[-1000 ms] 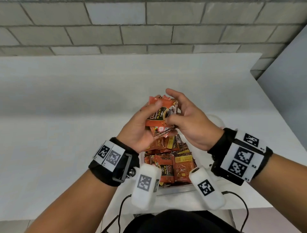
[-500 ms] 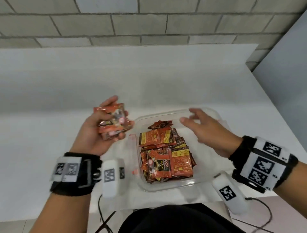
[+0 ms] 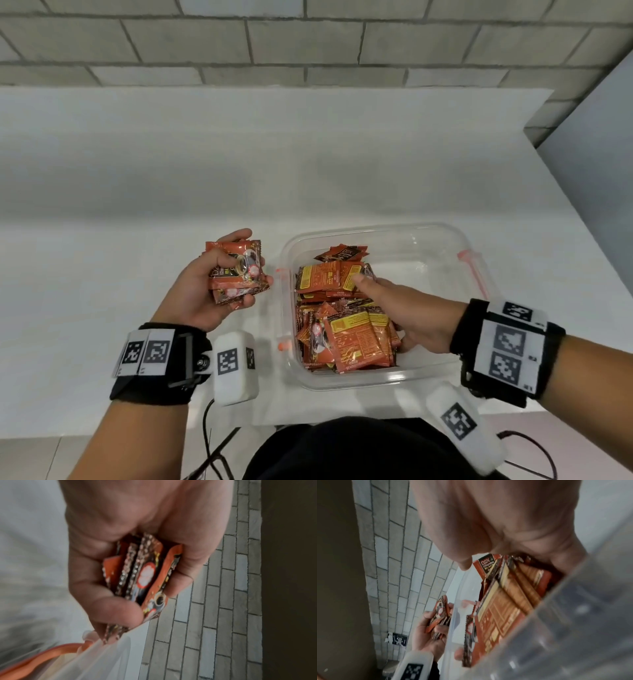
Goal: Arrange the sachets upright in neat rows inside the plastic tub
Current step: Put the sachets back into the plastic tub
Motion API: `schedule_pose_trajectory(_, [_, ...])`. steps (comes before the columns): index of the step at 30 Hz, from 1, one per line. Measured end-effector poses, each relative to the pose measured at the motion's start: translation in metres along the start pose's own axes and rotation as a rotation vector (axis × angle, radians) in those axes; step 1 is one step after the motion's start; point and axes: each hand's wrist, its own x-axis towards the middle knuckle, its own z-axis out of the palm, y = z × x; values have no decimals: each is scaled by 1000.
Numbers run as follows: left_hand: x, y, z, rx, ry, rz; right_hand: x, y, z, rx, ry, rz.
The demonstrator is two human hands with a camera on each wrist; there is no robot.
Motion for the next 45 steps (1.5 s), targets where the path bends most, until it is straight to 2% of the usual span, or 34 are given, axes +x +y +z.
schedule_pose_trajectory(7, [-2,-1,-3,1,-8,-14,2,-25,-18,21,179,-51])
schedule_pose_trajectory(11, [-2,-2,-2,4,-20,-7,9,-37,-11,85,151,-30])
schedule_pose_trajectory(19, [-5,-4,-2,0,-26,-7,12,-42,-7,46,168,-62])
schedule_pose_trajectory(23, [-7,-4,-3,-12,-36,0,17,-35,-12,-329,375,-247])
schedule_pose_trajectory(26, [-8,-5,-3,-11,-42,3,18,-40,-16,-588,448,-351])
schedule_pose_trajectory(31, [-8,-5,-4,5,-37,7,23,-50,-13,-833,420,-401])
schedule_pose_trajectory(39, [-9,-4,-2,-14,-26,27,34,-52,-5,-962,343,-400])
schedule_pose_trajectory(45, [-12,-2,-1,-19,-24,52,42,-55,-3,-1169,431,-395])
